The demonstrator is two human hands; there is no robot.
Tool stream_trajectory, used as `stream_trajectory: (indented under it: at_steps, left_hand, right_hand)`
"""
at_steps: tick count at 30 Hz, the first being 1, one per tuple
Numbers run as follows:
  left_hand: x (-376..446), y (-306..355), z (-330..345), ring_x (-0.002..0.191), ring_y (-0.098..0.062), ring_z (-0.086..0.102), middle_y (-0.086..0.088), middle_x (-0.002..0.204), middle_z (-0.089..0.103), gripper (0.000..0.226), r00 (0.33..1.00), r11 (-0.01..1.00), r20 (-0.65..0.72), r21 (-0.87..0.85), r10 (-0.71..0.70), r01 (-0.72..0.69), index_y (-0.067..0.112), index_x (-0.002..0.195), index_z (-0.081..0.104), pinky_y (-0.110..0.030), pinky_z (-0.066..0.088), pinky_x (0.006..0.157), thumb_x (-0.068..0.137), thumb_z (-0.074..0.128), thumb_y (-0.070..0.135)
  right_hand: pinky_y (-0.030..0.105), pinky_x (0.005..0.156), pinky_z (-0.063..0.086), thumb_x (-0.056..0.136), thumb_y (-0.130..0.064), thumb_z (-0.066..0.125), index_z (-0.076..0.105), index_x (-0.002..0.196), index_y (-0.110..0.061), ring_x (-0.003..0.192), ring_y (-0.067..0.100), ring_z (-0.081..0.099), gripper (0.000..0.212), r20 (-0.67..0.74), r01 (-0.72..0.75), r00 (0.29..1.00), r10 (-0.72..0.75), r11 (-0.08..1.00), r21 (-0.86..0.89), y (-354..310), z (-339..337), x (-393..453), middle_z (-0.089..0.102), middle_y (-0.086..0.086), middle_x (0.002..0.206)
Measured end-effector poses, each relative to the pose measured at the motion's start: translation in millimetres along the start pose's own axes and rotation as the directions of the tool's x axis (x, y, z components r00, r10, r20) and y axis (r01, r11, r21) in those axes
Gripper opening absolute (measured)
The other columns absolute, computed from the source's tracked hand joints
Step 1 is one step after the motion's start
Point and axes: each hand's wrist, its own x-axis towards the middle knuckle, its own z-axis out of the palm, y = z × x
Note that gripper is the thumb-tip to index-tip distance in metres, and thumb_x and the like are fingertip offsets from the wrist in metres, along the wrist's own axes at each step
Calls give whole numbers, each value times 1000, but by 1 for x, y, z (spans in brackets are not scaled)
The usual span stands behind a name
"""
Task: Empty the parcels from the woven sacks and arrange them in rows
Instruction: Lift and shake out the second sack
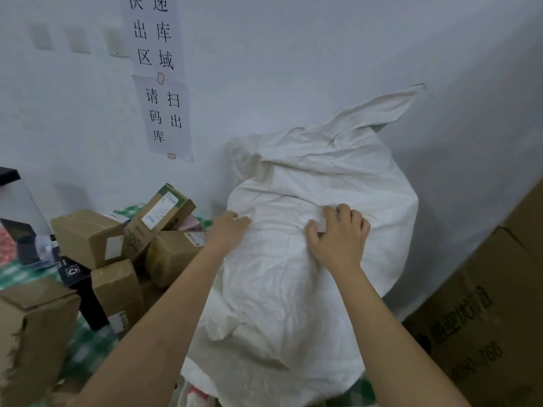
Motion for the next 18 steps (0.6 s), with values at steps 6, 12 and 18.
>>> stream_trajectory:
  at_steps: [6,12,18]
  left_hand:
    - [1,1,8,123,-36,40,-12,134,46,42,999,998,-31,43,-39,40,14,131,49,-39,33,104,93,44,31]
    - [4,-7,13,121,-34,40,-14,128,50,34,994,999,-104,32,13,-10,16,125,55,-38,29,104,95,41,23]
    - [-2,-12,16,119,-32,44,-11,123,54,30,987,998,-148,-26,60,-64,11,117,60,-41,33,106,94,43,19]
  right_hand:
    - [36,94,26,92,-51,43,57,124,-16,106,24,43,49,61,-68,996,64,995,75,7,-2,4,55,4,114]
    - [34,100,21,89,-50,51,52,133,-18,114,24,35,54,125,-100,988,86,989,107,6,-5,8,46,3,122]
    - [50,116,11,76,-52,72,16,152,-24,144,33,6,99,129,-519,850,510,774,361,11,-8,4,5,10,159]
